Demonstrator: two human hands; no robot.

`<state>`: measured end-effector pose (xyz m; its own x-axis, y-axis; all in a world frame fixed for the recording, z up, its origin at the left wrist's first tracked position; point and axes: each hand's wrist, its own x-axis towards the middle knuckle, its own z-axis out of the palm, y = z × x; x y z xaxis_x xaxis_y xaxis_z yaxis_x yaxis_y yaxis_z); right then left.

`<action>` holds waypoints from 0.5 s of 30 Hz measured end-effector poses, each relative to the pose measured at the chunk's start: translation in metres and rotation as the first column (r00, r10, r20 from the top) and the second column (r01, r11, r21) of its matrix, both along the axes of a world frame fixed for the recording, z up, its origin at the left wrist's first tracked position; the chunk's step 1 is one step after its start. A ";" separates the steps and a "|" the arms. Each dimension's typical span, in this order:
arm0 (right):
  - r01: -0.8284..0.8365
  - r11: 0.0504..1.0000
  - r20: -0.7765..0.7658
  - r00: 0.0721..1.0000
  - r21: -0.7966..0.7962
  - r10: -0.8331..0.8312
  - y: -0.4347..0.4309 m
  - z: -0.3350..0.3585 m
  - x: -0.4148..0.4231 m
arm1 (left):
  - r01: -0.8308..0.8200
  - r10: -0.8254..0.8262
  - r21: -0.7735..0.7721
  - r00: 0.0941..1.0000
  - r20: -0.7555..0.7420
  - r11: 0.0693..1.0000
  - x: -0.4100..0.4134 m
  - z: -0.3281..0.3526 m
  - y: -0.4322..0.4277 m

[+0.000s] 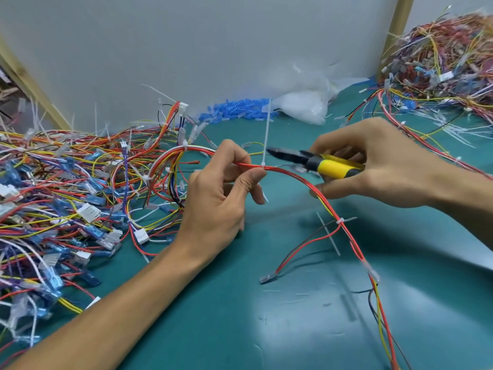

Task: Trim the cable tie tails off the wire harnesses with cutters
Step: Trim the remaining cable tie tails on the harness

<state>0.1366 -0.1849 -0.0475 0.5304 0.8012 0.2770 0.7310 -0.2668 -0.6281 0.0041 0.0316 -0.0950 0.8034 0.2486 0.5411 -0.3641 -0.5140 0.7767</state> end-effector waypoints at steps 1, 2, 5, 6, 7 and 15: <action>-0.012 0.999 0.020 1.000 -0.031 0.013 0.001 -0.002 -0.001 | -0.002 0.002 0.013 1.000 0.001 1.000 0.000 0.000 0.000; -0.017 0.999 0.032 0.999 -0.050 0.018 0.002 -0.004 -0.002 | -0.004 0.004 0.023 1.000 0.000 1.000 0.000 0.000 0.000; -0.009 0.999 0.050 0.999 -0.045 0.011 0.003 -0.008 -0.002 | -0.016 0.016 0.037 1.000 0.018 0.999 0.001 -0.001 0.000; -0.008 0.999 0.057 0.998 -0.038 0.010 0.003 -0.008 -0.001 | -0.028 0.026 0.048 0.999 0.038 0.998 0.001 -0.001 0.000; -0.008 0.999 0.064 0.998 -0.034 0.010 0.003 -0.007 -0.001 | -0.041 0.037 0.066 0.998 0.060 0.997 0.000 -0.001 0.000; -0.018 0.997 0.152 0.988 -0.071 0.029 0.002 -0.006 -0.002 | -0.138 0.103 0.212 0.980 0.170 0.967 0.001 -0.004 0.002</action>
